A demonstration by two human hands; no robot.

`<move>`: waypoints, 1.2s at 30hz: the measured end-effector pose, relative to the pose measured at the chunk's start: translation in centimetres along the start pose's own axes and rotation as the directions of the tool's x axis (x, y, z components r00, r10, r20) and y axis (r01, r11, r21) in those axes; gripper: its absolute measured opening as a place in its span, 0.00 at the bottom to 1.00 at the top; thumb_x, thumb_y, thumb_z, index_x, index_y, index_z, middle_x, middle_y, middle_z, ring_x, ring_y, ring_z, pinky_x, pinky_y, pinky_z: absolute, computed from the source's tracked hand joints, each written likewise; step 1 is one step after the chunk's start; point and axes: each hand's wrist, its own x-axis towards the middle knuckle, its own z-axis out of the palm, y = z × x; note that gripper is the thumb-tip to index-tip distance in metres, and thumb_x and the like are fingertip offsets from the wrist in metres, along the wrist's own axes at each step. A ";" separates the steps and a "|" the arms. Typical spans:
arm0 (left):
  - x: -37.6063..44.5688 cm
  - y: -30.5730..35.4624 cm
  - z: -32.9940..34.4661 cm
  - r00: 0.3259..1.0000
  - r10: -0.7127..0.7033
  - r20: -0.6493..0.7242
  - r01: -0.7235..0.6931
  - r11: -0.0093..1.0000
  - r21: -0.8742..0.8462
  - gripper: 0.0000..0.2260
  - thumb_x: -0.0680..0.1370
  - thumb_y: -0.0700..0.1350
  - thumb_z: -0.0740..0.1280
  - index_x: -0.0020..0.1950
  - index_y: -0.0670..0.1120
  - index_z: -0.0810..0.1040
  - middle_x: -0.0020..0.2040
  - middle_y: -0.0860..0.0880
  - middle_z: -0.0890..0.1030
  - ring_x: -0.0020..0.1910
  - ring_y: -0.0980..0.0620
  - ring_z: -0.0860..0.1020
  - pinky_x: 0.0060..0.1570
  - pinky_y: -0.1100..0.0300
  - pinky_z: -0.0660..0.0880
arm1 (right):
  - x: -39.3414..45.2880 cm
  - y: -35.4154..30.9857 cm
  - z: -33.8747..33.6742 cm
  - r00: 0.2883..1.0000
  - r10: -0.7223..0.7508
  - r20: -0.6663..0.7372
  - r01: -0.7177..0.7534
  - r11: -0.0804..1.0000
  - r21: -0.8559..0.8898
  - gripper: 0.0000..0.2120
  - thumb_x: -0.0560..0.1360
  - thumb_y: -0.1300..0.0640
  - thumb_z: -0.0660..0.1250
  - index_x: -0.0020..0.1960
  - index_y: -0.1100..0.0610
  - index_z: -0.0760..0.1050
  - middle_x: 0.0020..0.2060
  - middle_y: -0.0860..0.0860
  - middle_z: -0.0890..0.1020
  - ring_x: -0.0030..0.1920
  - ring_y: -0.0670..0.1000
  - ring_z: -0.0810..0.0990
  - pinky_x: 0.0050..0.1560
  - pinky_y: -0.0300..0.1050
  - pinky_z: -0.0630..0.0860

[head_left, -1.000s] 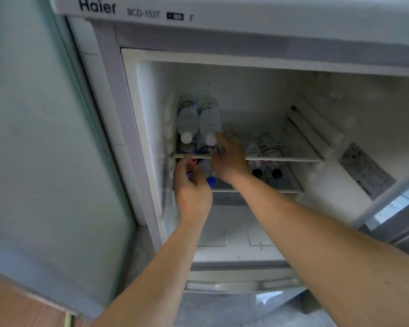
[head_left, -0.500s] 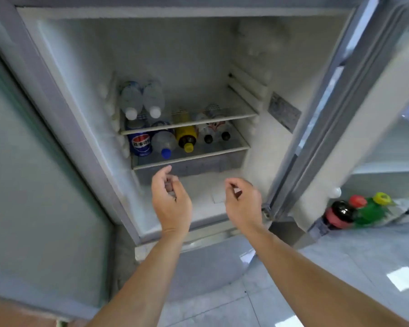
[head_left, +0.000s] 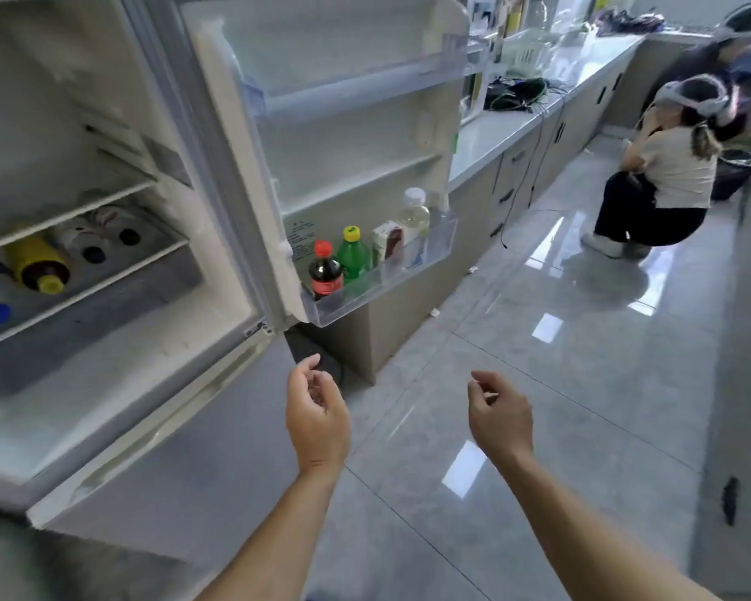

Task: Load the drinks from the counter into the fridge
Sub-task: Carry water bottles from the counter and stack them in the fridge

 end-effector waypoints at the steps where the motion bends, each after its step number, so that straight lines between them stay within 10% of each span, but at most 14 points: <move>1: -1.1 0.2 0.7 0.999 0.007 0.041 -0.007 1.000 0.014 0.09 0.82 0.40 0.62 0.58 0.52 0.75 0.43 0.59 0.77 0.42 0.64 0.77 0.38 0.76 0.70 | 0.0 1.2 -1.6 0.999 0.033 -0.026 -0.033 0.999 -0.006 0.09 0.78 0.55 0.66 0.56 0.50 0.81 0.39 0.45 0.83 0.40 0.42 0.81 0.44 0.42 0.74; 8: -3.3 -0.3 3.5 0.935 -0.106 0.339 0.056 0.986 0.155 0.09 0.81 0.42 0.62 0.59 0.54 0.75 0.44 0.57 0.78 0.40 0.60 0.78 0.33 0.74 0.70 | -1.0 6.1 -5.6 0.976 0.207 -0.063 -0.209 0.977 -0.029 0.12 0.78 0.54 0.66 0.60 0.53 0.80 0.43 0.46 0.82 0.43 0.47 0.80 0.48 0.45 0.76; 13: -3.3 -3.5 3.9 0.730 -0.317 0.606 0.059 0.912 0.406 0.11 0.80 0.44 0.63 0.62 0.50 0.76 0.47 0.52 0.78 0.45 0.52 0.77 0.45 0.60 0.72 | -3.8 9.6 -6.3 0.919 0.395 0.003 -0.394 0.917 -0.061 0.14 0.78 0.51 0.66 0.61 0.54 0.80 0.51 0.51 0.84 0.49 0.51 0.81 0.53 0.49 0.79; 21: -3.5 -8.7 1.6 0.596 -0.484 0.641 0.093 0.834 0.543 0.11 0.79 0.45 0.65 0.62 0.50 0.76 0.46 0.53 0.79 0.46 0.53 0.78 0.44 0.58 0.74 | -6.6 11.3 -5.7 0.860 0.510 0.000 -0.502 0.847 -0.176 0.16 0.79 0.52 0.66 0.64 0.58 0.78 0.54 0.53 0.84 0.52 0.53 0.81 0.55 0.49 0.78; 28: 5.5 -3.1 -5.4 0.959 -0.190 0.210 0.118 0.942 0.314 0.08 0.81 0.44 0.64 0.58 0.50 0.80 0.48 0.53 0.80 0.45 0.55 0.78 0.38 0.75 0.67 | -3.8 -5.1 7.9 0.934 0.031 0.357 -0.023 0.999 -0.028 0.13 0.79 0.51 0.67 0.62 0.53 0.78 0.49 0.47 0.82 0.47 0.46 0.81 0.46 0.41 0.76; 32: 11.0 0.1 -15.3 0.991 -0.036 -0.131 0.072 0.957 0.281 0.08 0.81 0.45 0.62 0.58 0.50 0.78 0.49 0.53 0.79 0.44 0.59 0.77 0.41 0.79 0.68 | -6.3 -15.5 16.2 0.773 -0.259 0.580 0.225 0.965 0.131 0.10 0.78 0.54 0.68 0.59 0.53 0.78 0.44 0.49 0.83 0.41 0.50 0.81 0.48 0.47 0.80; 36: 15.1 1.7 -25.3 0.934 -0.033 -0.355 0.142 0.948 0.285 0.11 0.82 0.47 0.61 0.62 0.51 0.77 0.51 0.54 0.80 0.47 0.55 0.79 0.48 0.62 0.75 | -10.4 -24.6 23.9 0.614 -0.466 0.637 0.399 0.880 0.259 0.12 0.79 0.54 0.66 0.61 0.55 0.79 0.46 0.50 0.82 0.41 0.48 0.80 0.45 0.37 0.75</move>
